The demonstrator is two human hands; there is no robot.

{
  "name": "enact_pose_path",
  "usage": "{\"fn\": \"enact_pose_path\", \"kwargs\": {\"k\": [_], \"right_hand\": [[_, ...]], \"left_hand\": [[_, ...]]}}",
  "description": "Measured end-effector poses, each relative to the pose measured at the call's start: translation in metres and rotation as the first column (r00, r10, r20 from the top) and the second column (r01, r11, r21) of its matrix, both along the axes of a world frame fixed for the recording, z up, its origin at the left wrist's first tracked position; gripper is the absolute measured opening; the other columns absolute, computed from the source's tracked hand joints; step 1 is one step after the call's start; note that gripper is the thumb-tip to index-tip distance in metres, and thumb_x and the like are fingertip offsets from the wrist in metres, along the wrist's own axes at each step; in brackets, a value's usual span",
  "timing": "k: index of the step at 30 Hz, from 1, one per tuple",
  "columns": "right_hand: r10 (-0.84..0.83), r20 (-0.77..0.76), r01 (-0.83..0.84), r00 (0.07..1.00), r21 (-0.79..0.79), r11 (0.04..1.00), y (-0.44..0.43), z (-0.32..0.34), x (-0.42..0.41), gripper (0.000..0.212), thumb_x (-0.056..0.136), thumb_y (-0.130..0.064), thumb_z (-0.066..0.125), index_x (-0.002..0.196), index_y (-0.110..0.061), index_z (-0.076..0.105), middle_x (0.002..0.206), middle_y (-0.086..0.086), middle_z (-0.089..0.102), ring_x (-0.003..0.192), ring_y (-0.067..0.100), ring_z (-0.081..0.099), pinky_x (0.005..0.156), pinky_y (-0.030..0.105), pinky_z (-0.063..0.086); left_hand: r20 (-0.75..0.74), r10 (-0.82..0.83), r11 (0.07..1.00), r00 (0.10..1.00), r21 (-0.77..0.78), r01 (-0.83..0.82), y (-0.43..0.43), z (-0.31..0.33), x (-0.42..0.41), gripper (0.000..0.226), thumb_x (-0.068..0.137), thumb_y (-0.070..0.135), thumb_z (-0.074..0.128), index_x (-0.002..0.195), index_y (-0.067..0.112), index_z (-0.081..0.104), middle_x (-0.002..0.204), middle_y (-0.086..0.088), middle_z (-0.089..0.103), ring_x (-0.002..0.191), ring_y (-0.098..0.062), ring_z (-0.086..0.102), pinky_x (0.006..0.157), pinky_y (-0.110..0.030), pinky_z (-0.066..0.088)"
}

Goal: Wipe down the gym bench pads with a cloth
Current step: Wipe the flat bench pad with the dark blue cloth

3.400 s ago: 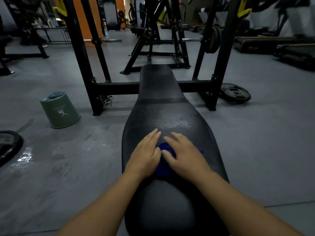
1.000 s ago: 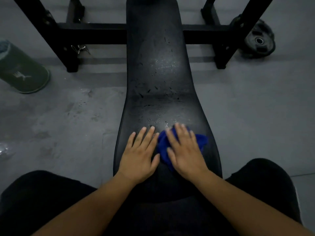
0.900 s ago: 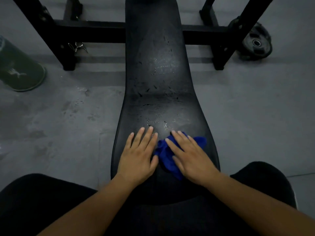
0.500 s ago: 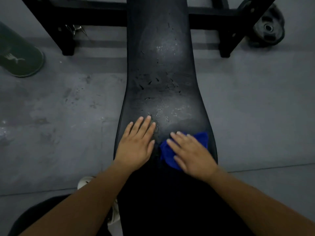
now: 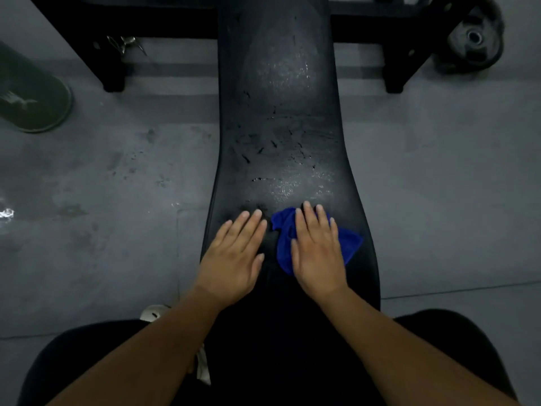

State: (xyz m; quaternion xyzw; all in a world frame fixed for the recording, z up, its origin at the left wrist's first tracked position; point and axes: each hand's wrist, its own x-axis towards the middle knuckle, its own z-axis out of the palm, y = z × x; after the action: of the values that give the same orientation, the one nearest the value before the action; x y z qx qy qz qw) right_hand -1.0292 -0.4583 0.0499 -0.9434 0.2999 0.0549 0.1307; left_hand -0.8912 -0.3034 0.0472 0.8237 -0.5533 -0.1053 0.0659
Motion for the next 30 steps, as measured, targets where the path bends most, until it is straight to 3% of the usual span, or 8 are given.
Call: {"fn": "enact_pose_path", "kwargs": {"k": [5, 11, 15, 17, 20, 22, 27, 30], "right_hand": [[0.342, -0.034, -0.343, 0.939, -0.043, 0.938, -0.04, -0.002, 0.0, 0.06, 0.1, -0.037, 0.033, 0.155, -0.013, 0.029, 0.163, 0.006, 0.025, 0.151, 0.024, 0.019, 0.121, 0.046, 0.022], [0.118, 0.043, -0.115, 0.992, -0.058, 0.992, -0.064, -0.004, 0.064, 0.061, 0.101, -0.038, 0.024, 0.157, -0.013, 0.022, 0.164, 0.008, 0.02, 0.152, 0.026, 0.013, 0.123, 0.042, 0.007], [0.498, -0.018, -0.498, 0.867, -0.032, 0.866, -0.066, -0.001, 0.026, 0.062, 0.101, -0.04, 0.031, 0.156, -0.014, 0.024, 0.165, 0.008, 0.018, 0.152, 0.027, 0.013, 0.123, 0.047, 0.015], [0.586, -0.023, -0.587, 0.81, -0.06, 0.808, -0.084, -0.001, 0.013, 0.061, 0.1, -0.041, 0.033, 0.156, -0.016, 0.028, 0.164, 0.006, 0.022, 0.151, 0.024, 0.019, 0.122, 0.044, 0.019], [0.245, 0.017, -0.242, 0.969, -0.097, 0.965, -0.097, -0.003, 0.044, 0.063, 0.1, -0.042, 0.027, 0.156, -0.014, 0.025, 0.163, 0.008, 0.022, 0.151, 0.025, 0.018, 0.123, 0.044, 0.017], [0.089, 0.046, -0.084, 0.995, -0.088, 0.993, -0.077, -0.004, 0.064, 0.066, 0.099, -0.044, 0.024, 0.157, -0.011, 0.022, 0.164, 0.012, 0.018, 0.151, 0.029, 0.014, 0.123, 0.048, 0.013], [0.53, -0.009, -0.53, 0.848, -0.054, 0.846, -0.058, -0.001, 0.007, 0.063, 0.1, -0.047, 0.031, 0.157, -0.021, 0.024, 0.164, 0.006, 0.021, 0.151, 0.025, 0.018, 0.122, 0.046, 0.02], [0.28, -0.051, -0.284, 0.959, -0.137, 0.949, -0.086, 0.004, 0.008, 0.061, 0.1, -0.047, 0.026, 0.157, -0.024, 0.021, 0.165, 0.007, 0.014, 0.153, 0.026, 0.012, 0.123, 0.045, 0.011]], "left_hand": [[0.059, -0.033, 0.999, 0.998, 0.01, 0.032, -0.027, -0.001, 0.03, 0.061, 0.097, 0.039, 0.041, 0.152, 0.013, 0.04, 0.162, -0.006, 0.03, 0.149, -0.023, 0.028, 0.121, -0.042, 0.022], [0.071, 0.0, 1.0, 0.998, 0.0, 0.0, -0.047, -0.011, 0.047, 0.065, 0.098, 0.042, 0.039, 0.157, 0.016, 0.03, 0.165, -0.003, 0.021, 0.153, -0.02, 0.016, 0.124, -0.042, 0.016], [0.054, 0.013, 1.0, 0.998, -0.011, -0.013, -0.047, -0.007, 0.047, 0.066, 0.097, 0.041, 0.039, 0.156, 0.015, 0.032, 0.165, -0.003, 0.022, 0.153, -0.02, 0.017, 0.123, -0.041, 0.017], [0.033, 0.014, 1.0, 0.999, 0.006, -0.014, -0.047, -0.006, 0.046, 0.066, 0.096, 0.041, 0.038, 0.156, 0.015, 0.031, 0.165, -0.003, 0.022, 0.153, -0.02, 0.017, 0.123, -0.041, 0.018], [0.047, 0.023, 1.0, 0.999, 0.017, -0.024, -0.049, -0.006, 0.046, 0.065, 0.097, 0.042, 0.037, 0.157, 0.016, 0.03, 0.165, -0.002, 0.022, 0.153, -0.019, 0.017, 0.123, -0.041, 0.018], [0.053, 0.025, 0.999, 0.998, 0.021, -0.026, -0.049, -0.007, 0.045, 0.066, 0.097, 0.042, 0.036, 0.157, 0.016, 0.03, 0.165, -0.002, 0.022, 0.153, -0.019, 0.017, 0.123, -0.041, 0.018], [0.015, 0.015, 0.997, 1.0, 0.077, -0.016, -0.047, -0.007, 0.045, 0.066, 0.098, 0.043, 0.028, 0.158, 0.016, 0.023, 0.166, -0.001, 0.013, 0.154, -0.018, 0.011, 0.124, -0.044, 0.018], [-0.033, -0.023, 0.986, 0.999, 0.163, 0.028, -0.051, 0.004, 0.053, 0.078, 0.091, 0.057, 0.004, 0.16, 0.022, 0.003, 0.166, 0.005, -0.009, 0.153, -0.013, -0.009, 0.125, -0.038, 0.0]]}}
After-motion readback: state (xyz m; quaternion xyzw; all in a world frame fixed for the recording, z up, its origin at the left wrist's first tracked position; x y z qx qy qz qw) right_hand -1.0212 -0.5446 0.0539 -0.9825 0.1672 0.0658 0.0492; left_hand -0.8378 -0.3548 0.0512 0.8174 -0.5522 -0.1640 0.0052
